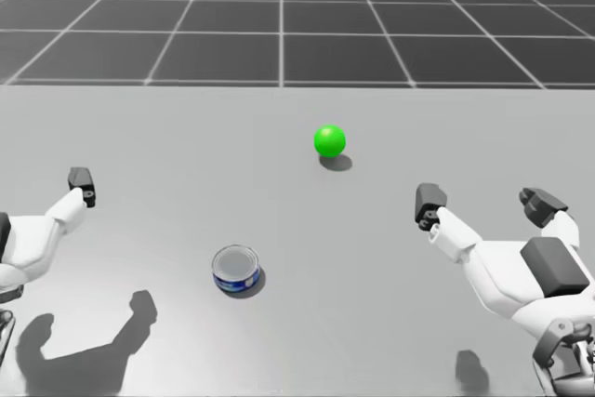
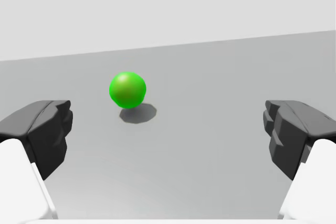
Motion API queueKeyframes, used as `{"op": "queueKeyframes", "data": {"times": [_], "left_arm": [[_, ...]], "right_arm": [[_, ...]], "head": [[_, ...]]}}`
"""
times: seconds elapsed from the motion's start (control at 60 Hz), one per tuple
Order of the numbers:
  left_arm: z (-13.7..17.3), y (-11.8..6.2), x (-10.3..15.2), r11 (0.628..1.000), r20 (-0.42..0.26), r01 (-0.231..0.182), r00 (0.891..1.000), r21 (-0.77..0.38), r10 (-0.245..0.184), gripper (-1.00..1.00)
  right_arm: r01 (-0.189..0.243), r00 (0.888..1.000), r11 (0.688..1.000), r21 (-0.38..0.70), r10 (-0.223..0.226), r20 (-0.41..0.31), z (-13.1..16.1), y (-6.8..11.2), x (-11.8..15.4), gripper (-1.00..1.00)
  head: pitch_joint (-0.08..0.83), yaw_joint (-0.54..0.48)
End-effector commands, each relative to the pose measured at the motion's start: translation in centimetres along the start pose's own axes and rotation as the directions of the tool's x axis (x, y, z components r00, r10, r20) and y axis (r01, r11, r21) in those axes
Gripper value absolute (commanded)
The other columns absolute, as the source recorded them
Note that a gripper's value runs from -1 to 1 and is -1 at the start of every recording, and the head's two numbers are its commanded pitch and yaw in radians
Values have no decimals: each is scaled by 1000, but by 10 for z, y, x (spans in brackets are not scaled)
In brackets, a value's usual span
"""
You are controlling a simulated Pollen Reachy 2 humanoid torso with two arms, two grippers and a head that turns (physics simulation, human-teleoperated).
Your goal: Watch the red light. When it turns green, pick up the object.
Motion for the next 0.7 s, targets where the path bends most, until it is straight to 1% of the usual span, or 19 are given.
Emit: {"op": "queueKeyframes", "data": {"times": [0.017,0.067,0.133,0.25,0.367,0.467,0.5,0.517,0.567,0.617,0.65,0.683,0.7], "left_arm": [[0,-1,-1,1000,-4,2,1000,-4,-2,-1000],[0,-2,-1,1000,-4,3,1000,-5,-3,-1000],[0,-3,-2,1000,-6,6,1000,-7,-6,-1000],[-1,-5,-2,1000,-12,9,1000,-18,-9,-1000],[-1,-8,-2,999,-17,10,1000,-32,-11,-1000],[0,-10,-1,999,-22,0,1000,-54,-1,-1000],[0,-10,0,998,-26,-10,1000,-65,8,-1000],[0,-11,1,996,-32,-27,999,-81,24,-1000],[2,-11,4,993,-41,-50,998,-109,46,-1000],[7,-13,10,986,-47,-60,997,-157,53,-1000],[14,-15,17,969,-64,-77,996,-236,64,-1000],[19,-17,22,953,-73,-79,996,-294,60,-1000],[20,-17,24,948,-74,-73,996,-310,52,-1000]], "right_arm": [[21,1000,1000,0,-21,-5,1,3,-2,-1000],[20,1000,1000,0,-20,-6,1,3,-3,-1000],[20,1000,1000,2,-20,-7,1,4,-3,-1000],[21,1000,1000,5,-21,-9,1,3,-2,-1000],[21,1000,1000,6,-21,-9,1,3,-1,-1000],[20,1000,1000,5,-20,-10,1,4,-1,-1000],[20,1000,1000,5,-20,-10,1,4,-1,-1000],[21,1000,1000,5,-21,-10,1,4,-1,-1000],[20,1000,1000,3,-20,-11,0,3,-2,-1000],[19,1000,1000,0,-19,-12,0,3,-2,-1000],[19,1000,1000,-2,-19,-12,0,3,-2,-1000],[18,1000,1000,-2,-18,-12,0,3,-2,-1000],[18,1000,1000,-2,-18,-12,0,3,-2,-1000]], "head": [[559,14],[576,28],[621,53],[665,67],[683,79],[689,87],[689,88],[689,88],[684,88],[679,88],[679,91],[680,94],[680,96]]}}
